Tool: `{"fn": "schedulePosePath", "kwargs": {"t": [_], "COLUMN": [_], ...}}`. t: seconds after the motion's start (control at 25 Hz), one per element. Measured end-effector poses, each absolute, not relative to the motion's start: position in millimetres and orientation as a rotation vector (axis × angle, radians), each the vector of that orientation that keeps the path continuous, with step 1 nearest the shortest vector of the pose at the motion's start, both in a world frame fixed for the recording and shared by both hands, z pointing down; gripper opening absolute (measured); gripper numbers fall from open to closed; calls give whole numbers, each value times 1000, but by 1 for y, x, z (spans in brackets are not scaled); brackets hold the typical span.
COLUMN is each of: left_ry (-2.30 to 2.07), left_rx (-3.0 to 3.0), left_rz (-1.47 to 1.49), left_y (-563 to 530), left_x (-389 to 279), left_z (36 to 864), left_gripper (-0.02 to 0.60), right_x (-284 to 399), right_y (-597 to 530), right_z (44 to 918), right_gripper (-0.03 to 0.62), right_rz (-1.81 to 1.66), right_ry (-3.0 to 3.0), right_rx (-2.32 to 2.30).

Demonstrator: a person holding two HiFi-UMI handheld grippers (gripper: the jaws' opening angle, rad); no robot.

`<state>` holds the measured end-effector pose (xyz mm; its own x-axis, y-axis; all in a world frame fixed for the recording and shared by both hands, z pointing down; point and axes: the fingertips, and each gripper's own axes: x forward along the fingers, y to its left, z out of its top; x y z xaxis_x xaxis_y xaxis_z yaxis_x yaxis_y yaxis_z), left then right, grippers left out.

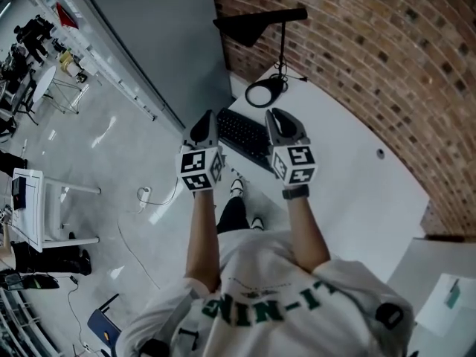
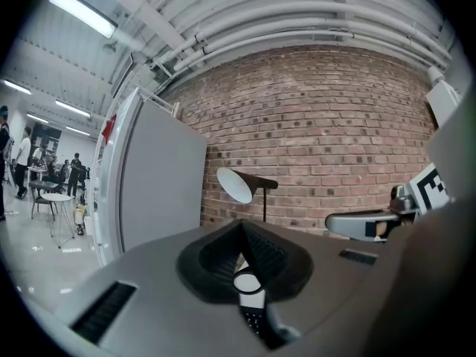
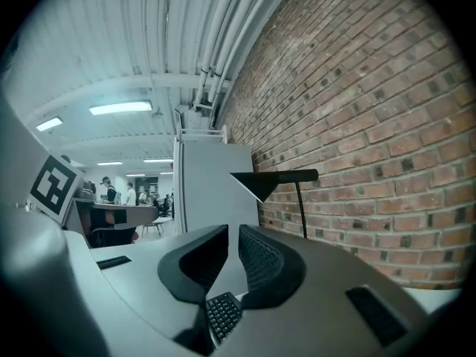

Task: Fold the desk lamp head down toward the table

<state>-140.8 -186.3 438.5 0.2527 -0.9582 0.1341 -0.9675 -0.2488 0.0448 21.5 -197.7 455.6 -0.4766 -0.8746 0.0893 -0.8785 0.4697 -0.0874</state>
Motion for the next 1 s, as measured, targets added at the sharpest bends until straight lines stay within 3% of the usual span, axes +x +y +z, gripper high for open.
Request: {"fn": "schedulePosePath", "kwargs": {"t": [1.0], "left_ry": [-1490], "left_rx": [2597], "left_rz": [-13], "left_y": [-373], "left_x": [-116], "left_z": [383], "left_gripper": [2], "right_x": [24], "right_y": [-364], "right_z": [443], "right_gripper": [20], "right_rz": [116], "right_ry": [-2568], "right_rx": [1680]}}
